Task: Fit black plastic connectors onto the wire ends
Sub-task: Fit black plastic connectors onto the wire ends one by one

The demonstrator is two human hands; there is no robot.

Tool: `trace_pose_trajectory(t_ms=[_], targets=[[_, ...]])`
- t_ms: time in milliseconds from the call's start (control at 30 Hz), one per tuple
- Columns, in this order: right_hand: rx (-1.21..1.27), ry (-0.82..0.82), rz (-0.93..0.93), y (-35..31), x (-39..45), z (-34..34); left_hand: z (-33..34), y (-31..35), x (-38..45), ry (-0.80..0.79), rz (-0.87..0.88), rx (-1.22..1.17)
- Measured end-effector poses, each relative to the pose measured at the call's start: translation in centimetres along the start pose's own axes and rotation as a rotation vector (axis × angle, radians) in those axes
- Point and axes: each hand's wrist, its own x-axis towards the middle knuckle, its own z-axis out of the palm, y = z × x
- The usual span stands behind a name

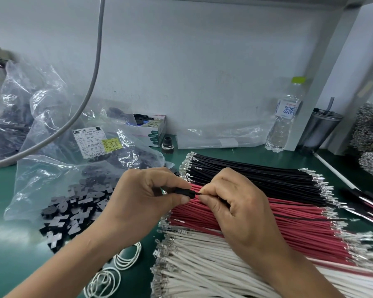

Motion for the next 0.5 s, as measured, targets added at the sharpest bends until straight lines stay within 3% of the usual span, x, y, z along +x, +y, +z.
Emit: trace_pose_trajectory(t_ms=[267, 367, 500], targets=[[-0.054, 0.0, -0.032, 0.1, -0.3, 0.2, 0.5, -0.4, -0.3, -0.005, 0.002, 0.07], [-0.061, -0.012, 0.008, 0.4, 0.1, -0.2, 0.7, -0.6, -0.3, 0.038, -0.054, -0.025], [-0.279, 0.107, -0.05, 0.3, 0.8, -1.2, 0.8, -0.8, -0.1, 0.143, -0.08, -0.104]])
